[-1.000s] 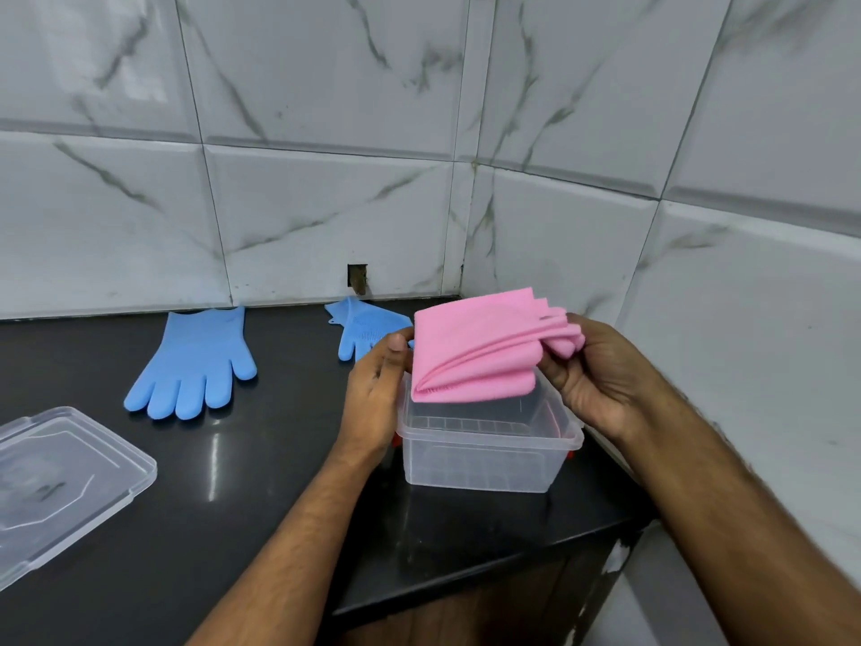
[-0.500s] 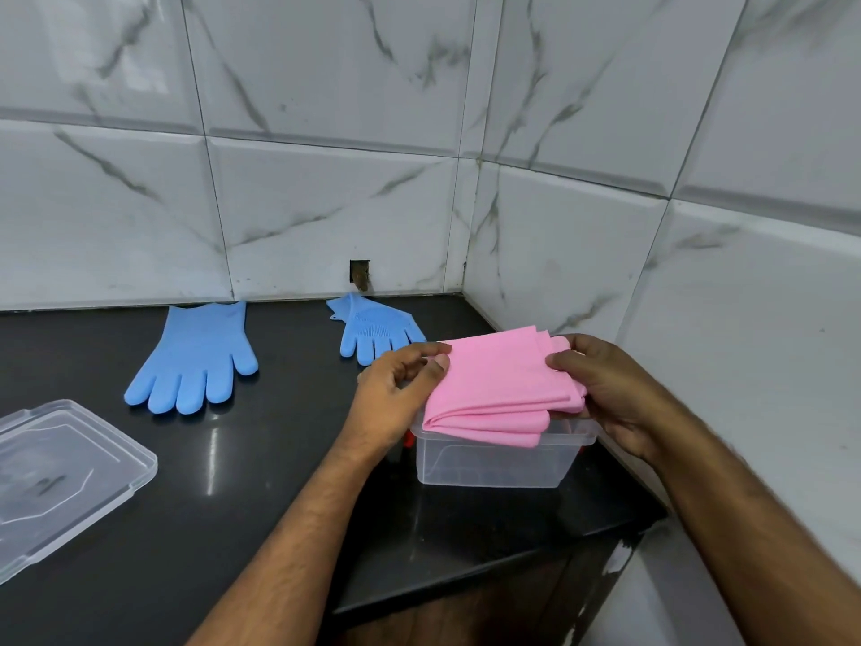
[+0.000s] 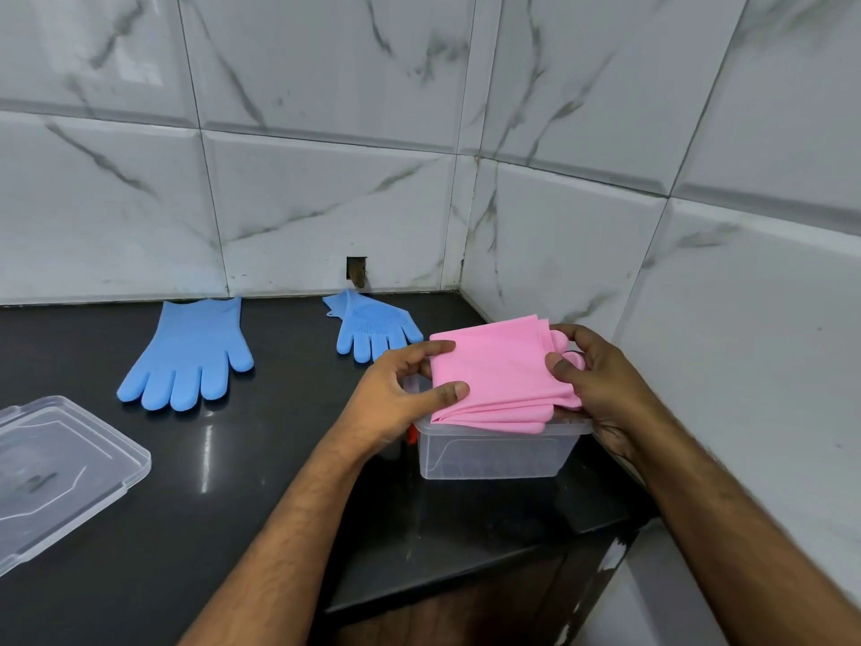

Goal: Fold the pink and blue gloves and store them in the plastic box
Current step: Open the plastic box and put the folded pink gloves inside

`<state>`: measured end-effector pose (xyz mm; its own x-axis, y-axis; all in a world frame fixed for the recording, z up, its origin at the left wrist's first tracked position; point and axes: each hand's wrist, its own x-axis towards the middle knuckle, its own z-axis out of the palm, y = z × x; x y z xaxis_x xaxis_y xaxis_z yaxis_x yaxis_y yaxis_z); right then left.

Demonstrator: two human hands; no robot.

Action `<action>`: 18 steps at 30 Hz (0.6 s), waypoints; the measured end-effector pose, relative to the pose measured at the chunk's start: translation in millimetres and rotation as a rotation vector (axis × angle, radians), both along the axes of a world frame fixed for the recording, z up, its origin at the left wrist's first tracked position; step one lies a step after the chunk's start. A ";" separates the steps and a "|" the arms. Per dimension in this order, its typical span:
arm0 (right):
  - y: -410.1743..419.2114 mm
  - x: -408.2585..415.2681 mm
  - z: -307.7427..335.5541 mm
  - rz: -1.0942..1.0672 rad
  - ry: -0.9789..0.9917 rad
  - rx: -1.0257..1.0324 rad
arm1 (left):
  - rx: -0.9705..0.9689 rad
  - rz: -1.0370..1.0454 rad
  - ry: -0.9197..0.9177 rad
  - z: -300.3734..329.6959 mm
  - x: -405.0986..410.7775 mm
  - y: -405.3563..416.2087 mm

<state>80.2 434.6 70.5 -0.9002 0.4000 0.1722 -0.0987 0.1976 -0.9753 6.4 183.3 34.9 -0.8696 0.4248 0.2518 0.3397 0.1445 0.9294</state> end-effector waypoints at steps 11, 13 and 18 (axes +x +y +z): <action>-10.3 -1.9 34.7 0.005 0.112 0.501 | -0.009 -0.080 -0.020 7.2 1.9 -4.8; -8.8 -1.3 22.2 0.011 0.022 0.479 | -0.053 -0.038 -0.003 7.1 2.1 -4.0; -2.9 0.1 3.4 -0.073 -0.009 0.362 | -0.158 0.010 0.103 3.9 1.2 1.7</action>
